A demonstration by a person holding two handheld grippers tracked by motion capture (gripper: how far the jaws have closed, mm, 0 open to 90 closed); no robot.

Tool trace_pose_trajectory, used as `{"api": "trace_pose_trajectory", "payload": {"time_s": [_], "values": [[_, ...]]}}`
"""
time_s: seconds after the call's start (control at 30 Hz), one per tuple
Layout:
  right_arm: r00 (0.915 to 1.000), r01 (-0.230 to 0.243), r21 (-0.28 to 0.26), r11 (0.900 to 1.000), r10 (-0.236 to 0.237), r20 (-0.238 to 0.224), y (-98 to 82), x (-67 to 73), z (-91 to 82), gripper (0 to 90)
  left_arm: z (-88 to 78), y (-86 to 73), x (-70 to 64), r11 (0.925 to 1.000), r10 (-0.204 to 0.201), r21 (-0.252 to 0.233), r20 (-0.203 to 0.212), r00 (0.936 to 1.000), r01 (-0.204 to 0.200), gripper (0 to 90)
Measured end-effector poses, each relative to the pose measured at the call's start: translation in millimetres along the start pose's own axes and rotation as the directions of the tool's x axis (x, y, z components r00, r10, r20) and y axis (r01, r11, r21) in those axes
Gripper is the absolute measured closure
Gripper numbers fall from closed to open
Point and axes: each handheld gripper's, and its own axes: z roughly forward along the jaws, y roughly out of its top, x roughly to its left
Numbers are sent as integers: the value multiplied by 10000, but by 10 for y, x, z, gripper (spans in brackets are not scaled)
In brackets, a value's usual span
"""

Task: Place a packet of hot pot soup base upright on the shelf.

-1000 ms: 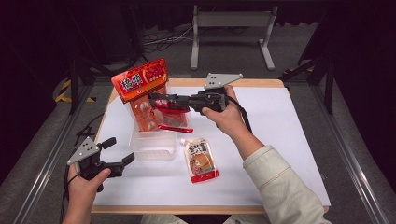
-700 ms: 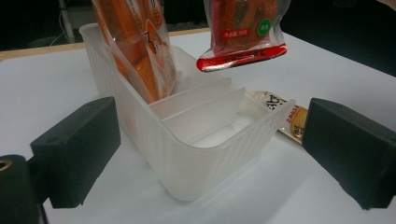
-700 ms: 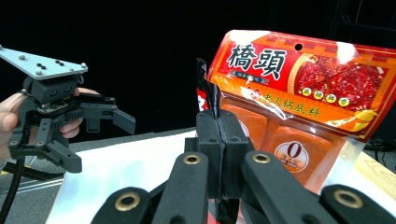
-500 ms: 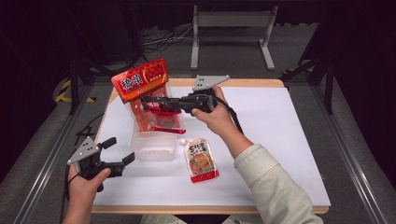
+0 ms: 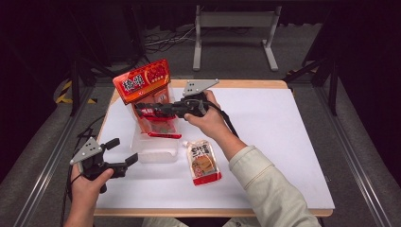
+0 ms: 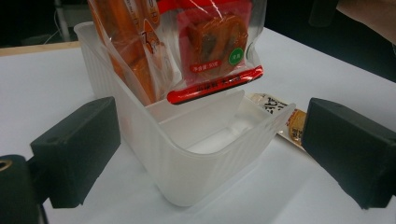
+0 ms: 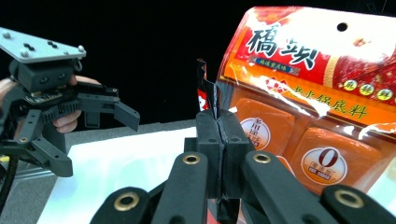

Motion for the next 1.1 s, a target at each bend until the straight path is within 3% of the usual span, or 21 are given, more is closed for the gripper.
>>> {"api": "trace_pose_trajectory", "payload": {"time_s": [0.73, 1.1], "values": [[9998, -201, 56, 9998, 201, -82, -64, 12, 157, 891, 20, -11, 7, 10000, -6, 71, 33, 10000, 5, 56], [9994, -311, 428, 9986, 318, -154, -173, 21, 223, 888, 23, -16, 10, 10000, -23, 90, 38, 10000, 23, 56]]}}
